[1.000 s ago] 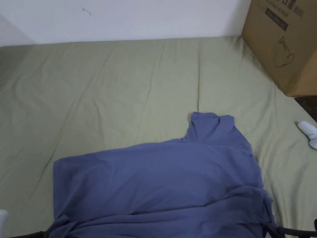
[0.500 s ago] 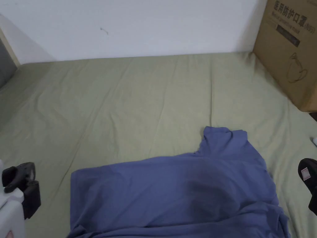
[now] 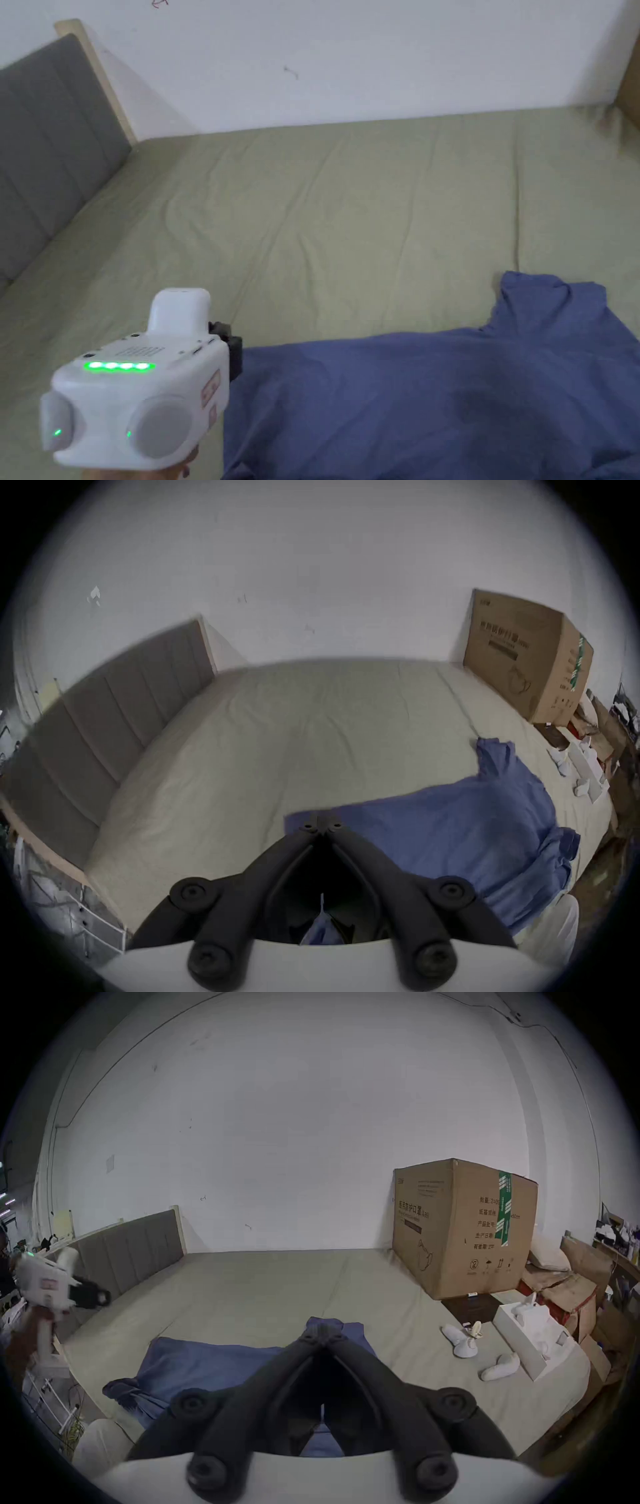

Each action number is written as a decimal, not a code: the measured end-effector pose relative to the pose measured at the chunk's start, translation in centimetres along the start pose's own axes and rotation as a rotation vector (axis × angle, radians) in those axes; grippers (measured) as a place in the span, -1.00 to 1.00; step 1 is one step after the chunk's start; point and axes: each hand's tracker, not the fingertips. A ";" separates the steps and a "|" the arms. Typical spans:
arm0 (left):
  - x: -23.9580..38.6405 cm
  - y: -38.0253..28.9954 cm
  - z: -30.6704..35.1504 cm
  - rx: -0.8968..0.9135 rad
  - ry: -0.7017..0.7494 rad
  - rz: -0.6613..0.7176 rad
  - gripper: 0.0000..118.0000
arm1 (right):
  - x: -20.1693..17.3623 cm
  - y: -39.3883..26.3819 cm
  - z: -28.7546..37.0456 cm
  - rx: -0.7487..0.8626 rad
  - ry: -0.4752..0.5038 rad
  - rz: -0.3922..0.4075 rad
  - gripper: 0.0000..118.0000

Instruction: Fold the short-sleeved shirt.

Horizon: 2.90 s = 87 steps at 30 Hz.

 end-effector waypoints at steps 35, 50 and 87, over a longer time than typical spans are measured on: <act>-0.2 4.7 -11.4 -0.237 -0.075 0.050 -0.97 | 7.5 -2.4 -18.4 -0.394 0.005 -0.074 -1.00; 0.2 5.1 -13.2 -0.274 -0.072 0.019 -0.97 | 11.2 -9.2 -37.8 -0.934 -0.072 -0.218 0.93; -3.8 -8.6 1.2 -0.362 -0.070 -0.080 -0.97 | 6.1 -9.8 -4.2 -0.688 0.095 0.015 -0.95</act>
